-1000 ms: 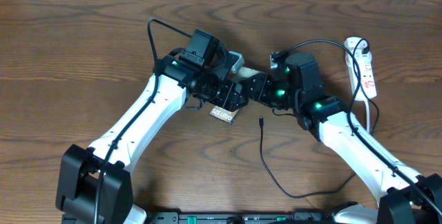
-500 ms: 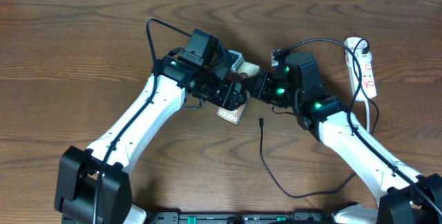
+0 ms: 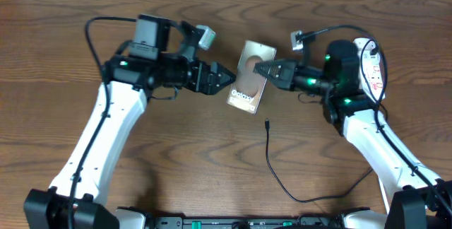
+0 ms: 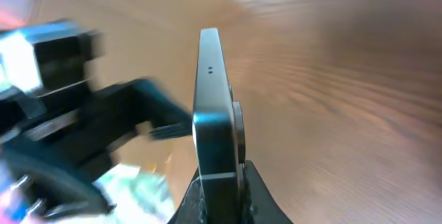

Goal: Plug charger to phone and switch on socket

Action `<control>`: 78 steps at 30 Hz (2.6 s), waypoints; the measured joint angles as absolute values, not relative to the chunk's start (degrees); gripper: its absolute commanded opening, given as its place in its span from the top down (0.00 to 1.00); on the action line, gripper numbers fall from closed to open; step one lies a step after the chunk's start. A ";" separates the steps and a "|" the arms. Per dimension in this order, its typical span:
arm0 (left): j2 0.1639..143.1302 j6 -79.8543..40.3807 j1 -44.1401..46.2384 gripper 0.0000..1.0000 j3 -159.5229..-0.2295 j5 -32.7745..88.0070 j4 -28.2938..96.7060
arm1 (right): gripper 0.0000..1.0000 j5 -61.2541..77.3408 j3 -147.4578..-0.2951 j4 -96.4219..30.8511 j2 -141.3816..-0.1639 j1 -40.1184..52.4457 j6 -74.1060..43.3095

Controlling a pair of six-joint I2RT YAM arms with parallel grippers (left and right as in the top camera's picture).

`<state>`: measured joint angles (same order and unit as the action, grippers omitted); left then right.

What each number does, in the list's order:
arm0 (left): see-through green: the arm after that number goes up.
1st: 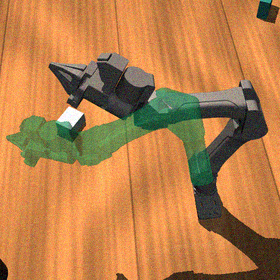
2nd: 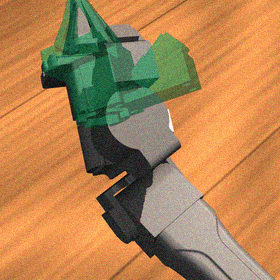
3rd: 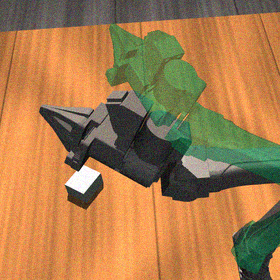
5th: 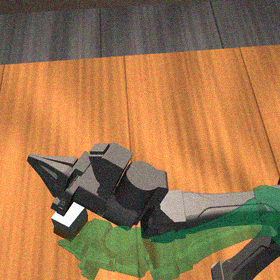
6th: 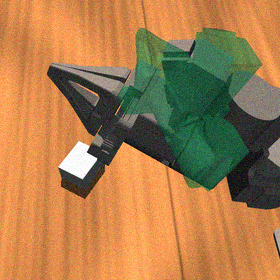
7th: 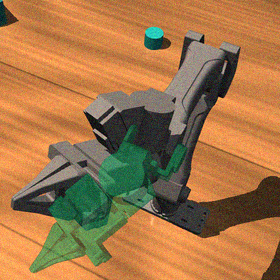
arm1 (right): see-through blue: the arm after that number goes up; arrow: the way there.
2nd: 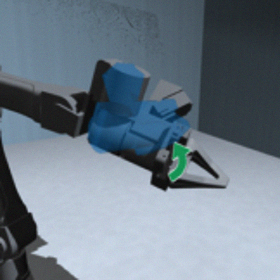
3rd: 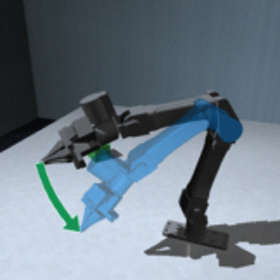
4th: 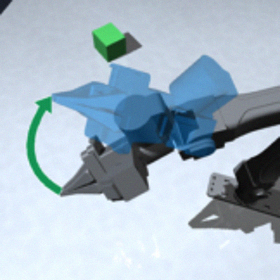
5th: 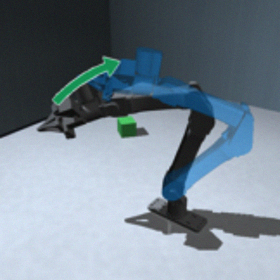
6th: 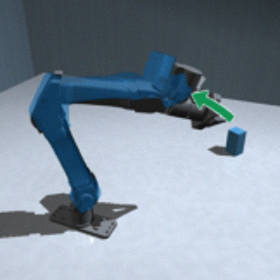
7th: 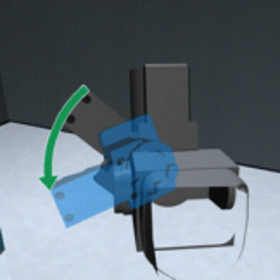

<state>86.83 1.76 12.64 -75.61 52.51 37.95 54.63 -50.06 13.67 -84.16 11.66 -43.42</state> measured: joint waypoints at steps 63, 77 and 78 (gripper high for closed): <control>87.55 -1.69 18.41 0.93 -75.57 66.48 32.16 | 0.67 67.35 -50.13 33.04 -83.59 11.70 -54.17; 89.34 -3.27 21.52 0.93 -75.61 36.84 43.11 | 0.47 46.78 -50.61 -5.23 -83.99 11.60 -31.55; 90.43 -3.42 22.33 0.93 -75.59 33.91 43.79 | 0.46 43.99 -50.59 -9.37 -83.99 11.60 -29.52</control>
